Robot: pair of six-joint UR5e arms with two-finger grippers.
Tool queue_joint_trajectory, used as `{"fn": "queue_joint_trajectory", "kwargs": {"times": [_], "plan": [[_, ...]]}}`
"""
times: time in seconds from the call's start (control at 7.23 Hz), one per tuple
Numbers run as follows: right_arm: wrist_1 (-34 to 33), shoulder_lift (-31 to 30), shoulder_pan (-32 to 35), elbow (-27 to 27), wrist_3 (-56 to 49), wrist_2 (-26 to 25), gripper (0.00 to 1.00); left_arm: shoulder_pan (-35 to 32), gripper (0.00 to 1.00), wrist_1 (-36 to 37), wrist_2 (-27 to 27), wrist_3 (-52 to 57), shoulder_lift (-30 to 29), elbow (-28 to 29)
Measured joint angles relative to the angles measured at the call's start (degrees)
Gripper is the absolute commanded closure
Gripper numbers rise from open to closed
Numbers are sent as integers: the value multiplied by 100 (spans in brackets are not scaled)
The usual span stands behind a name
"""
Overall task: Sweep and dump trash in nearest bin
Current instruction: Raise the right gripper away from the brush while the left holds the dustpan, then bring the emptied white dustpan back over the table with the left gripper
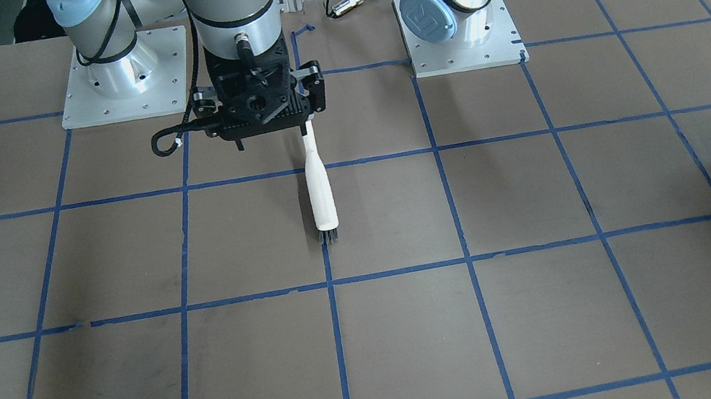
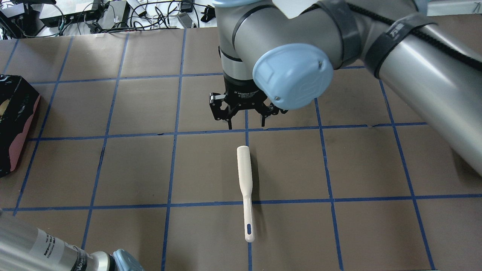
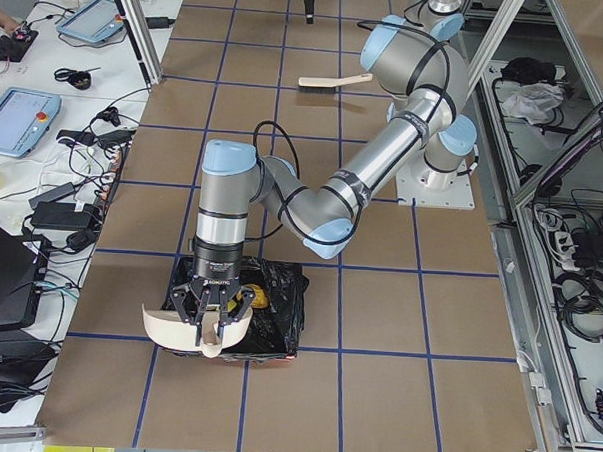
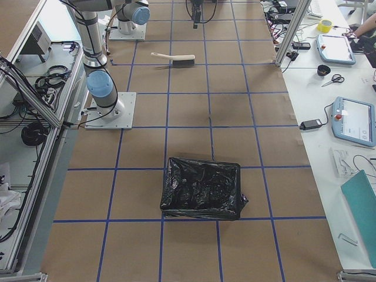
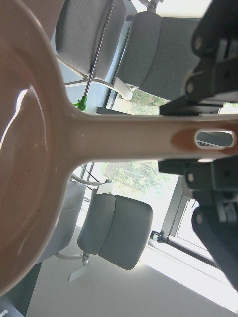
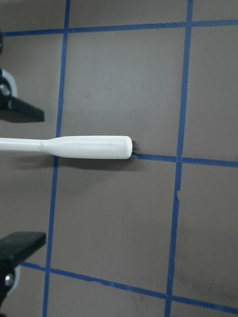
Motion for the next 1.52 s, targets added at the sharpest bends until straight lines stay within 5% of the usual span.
{"fn": "queue_joint_trajectory", "kwargs": {"times": [0.55,1.11,1.52], "plan": [[573,-791,-1054,440,-1325,-200,3,-332,100,-654,-647,-898,279,-14],[-380,-1201,-1323,1027,-1395,-290,0,-1226,100,-1636,-642,-3165,614,-317],[-696,-1198,-1522,1032,-1344,-333,0,-1971,100,-1928,-633,-5131,942,-1134]]}}
